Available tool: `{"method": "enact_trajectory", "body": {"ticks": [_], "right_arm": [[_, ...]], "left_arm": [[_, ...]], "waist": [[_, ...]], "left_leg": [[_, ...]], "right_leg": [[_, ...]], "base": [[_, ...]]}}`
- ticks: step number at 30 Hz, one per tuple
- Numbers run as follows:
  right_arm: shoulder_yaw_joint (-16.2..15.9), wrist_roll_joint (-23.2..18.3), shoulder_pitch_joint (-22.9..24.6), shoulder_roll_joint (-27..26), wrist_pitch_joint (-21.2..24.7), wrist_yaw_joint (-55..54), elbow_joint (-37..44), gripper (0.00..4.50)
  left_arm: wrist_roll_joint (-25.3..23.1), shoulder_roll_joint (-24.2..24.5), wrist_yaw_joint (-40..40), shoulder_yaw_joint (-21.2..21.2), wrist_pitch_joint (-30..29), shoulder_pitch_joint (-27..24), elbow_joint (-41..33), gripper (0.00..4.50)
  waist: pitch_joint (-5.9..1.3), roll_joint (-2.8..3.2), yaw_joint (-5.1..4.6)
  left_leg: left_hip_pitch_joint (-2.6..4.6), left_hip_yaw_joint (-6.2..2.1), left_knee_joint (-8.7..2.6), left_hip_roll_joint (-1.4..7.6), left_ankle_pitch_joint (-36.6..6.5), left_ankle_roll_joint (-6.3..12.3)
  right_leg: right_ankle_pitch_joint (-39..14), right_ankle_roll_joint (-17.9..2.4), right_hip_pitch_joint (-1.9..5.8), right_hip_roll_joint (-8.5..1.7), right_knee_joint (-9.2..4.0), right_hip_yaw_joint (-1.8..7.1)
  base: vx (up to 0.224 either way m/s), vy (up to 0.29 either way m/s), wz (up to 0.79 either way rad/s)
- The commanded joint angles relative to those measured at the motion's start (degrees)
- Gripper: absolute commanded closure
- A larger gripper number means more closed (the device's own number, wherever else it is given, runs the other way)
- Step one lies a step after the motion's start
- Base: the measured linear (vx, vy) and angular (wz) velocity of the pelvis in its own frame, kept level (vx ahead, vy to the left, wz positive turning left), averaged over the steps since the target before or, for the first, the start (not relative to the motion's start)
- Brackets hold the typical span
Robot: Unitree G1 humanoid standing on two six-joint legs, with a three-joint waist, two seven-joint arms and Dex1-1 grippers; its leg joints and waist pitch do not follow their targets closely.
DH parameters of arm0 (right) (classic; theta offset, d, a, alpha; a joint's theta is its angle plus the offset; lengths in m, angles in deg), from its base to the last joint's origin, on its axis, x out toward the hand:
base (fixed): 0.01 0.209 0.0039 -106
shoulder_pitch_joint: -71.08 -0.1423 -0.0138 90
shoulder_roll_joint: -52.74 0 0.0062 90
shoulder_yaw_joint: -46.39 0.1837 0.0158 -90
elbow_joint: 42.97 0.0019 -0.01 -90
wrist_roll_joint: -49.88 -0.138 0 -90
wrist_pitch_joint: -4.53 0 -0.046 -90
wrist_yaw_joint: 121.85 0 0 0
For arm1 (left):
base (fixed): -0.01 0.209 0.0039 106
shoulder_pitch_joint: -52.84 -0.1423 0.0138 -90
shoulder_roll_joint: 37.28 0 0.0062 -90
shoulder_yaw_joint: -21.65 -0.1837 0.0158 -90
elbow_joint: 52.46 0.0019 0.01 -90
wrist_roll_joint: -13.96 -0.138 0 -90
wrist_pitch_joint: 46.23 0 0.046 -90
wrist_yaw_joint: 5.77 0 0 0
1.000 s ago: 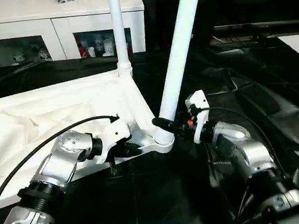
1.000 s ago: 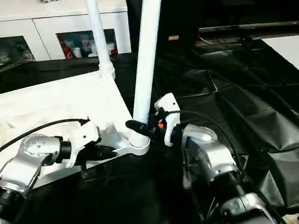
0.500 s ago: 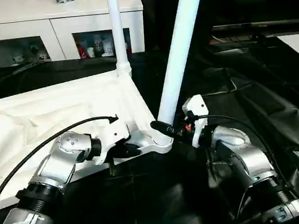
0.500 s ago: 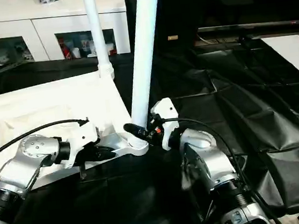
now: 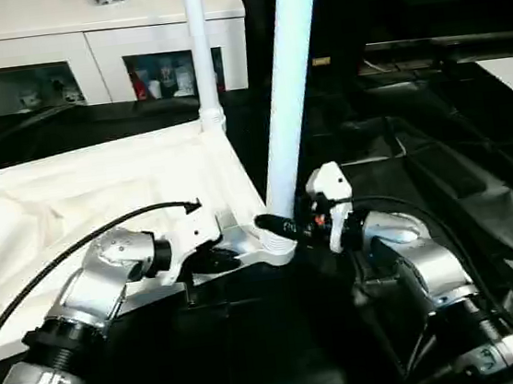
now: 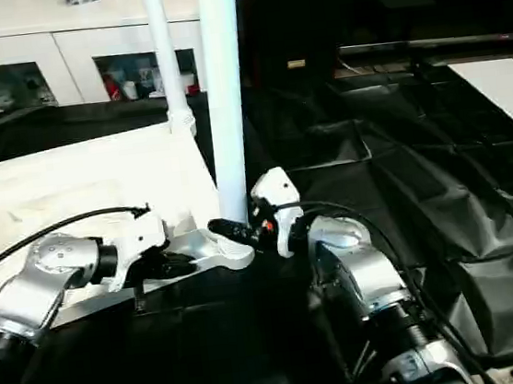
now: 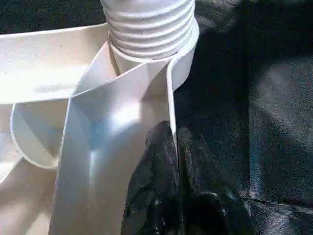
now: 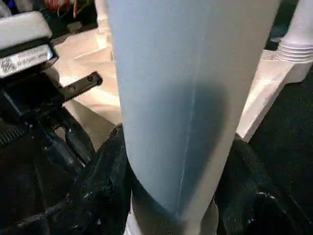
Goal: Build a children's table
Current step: Insert table leg to table base
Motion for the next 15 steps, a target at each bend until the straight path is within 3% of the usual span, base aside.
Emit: {"method": "enact_trajectory", "body": {"ticks": [1,7,9,15], "right_arm": [[0.5,1.6,2.9,2.1,5.5,-1.3,-6.4,2.64],[-2.2,4.4,3.3,4.2,6.0,0.8,-6.8,2.65],[-4.7,6.8,2.2,4.4,4.3,2.0,-8.5,2.65],[-8.4,9.3,0.4,4.0,4.0,3.0,-10.7,2.65]], "left_arm": [[-0.1,1.0,-1.5,-0.7,-0.2,-1.0,-1.8,4.5],[-0.3,1.2,-1.7,-0.8,-0.1,-1.0,-1.6,4.5],[-0.5,1.3,-1.8,-1.0,0.1,-0.7,-1.3,4.5],[-0.9,0.9,-1.7,-1.2,0.4,0.2,-0.5,4.5]], "waist": [[-1.7,0.81,-0.18],[-1.85,0.86,-0.2],[-1.92,0.96,-0.17],[-1.47,0.86,-0.18]], "left_leg": [[1.76,-2.7,-5.28,5.45,-22.7,-2.98],[1.72,-2.6,-5.37,5.49,-21.6,-3.23],[1.69,-2.57,-5.3,5.41,-21.3,-3.26],[2.2,-2.79,-5.38,5.44,-25.6,-4.07]], "right_leg": [[-16.6,-10.8,0.4,-5.54,-5.04,2.9],[-13.9,-10.6,0.4,-5.37,-4.87,2.88],[-13.9,-10.8,0.55,-5.38,-4.83,2.84],[-23.0,-9.5,0.01,-5.74,-5.65,3.17]], "base": [[0.0,0.0,0.0],[0.0,0.0,0.0],[0.0,0.0,0.0],[0.0,0.0,0.0]]}}
